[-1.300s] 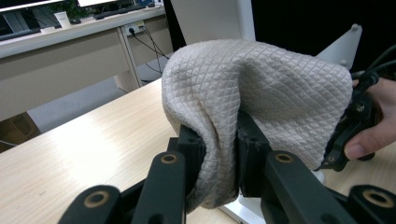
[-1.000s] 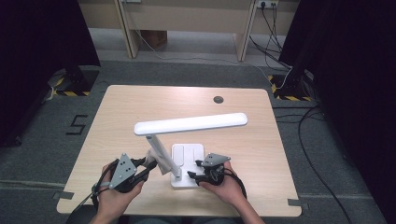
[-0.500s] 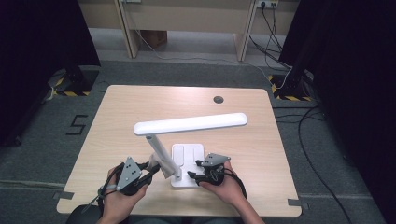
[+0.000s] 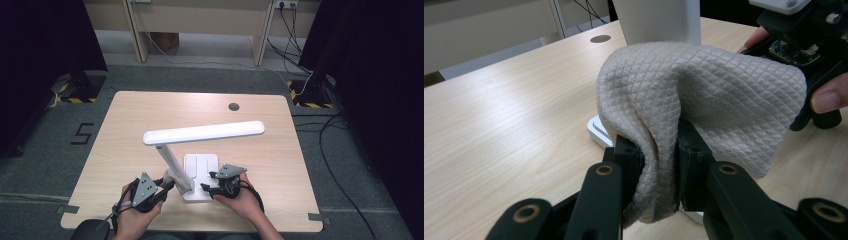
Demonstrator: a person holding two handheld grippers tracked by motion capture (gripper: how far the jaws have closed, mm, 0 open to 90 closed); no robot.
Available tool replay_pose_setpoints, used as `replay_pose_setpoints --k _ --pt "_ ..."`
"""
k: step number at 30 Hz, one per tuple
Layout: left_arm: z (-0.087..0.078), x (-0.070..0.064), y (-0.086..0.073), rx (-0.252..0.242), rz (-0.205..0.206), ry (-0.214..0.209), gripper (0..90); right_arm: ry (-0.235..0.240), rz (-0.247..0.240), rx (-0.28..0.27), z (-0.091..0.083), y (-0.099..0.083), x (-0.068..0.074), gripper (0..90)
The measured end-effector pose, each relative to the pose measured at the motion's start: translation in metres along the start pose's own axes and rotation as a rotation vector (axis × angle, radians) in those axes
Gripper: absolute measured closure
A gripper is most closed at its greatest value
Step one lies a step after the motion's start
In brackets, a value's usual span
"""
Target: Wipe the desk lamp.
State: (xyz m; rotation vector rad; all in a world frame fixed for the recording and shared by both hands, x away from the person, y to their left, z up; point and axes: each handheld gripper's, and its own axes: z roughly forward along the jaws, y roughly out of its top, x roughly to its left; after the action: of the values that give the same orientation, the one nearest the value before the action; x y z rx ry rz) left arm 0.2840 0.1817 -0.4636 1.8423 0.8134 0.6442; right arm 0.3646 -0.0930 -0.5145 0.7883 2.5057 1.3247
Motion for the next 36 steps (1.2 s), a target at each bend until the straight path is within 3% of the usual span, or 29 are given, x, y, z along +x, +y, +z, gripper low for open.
replay_pose_setpoints --k 11,36 --pt "0.011 -0.007 -0.01 0.052 -0.025 0.022 75.5 -0.002 -0.01 -0.001 0.0 0.0 -0.001 43.5" --pt "0.024 -0.009 -0.021 0.12 -0.021 0.002 75.5 0.0 0.0 0.0 0.0 0.0 0.0 43.4"
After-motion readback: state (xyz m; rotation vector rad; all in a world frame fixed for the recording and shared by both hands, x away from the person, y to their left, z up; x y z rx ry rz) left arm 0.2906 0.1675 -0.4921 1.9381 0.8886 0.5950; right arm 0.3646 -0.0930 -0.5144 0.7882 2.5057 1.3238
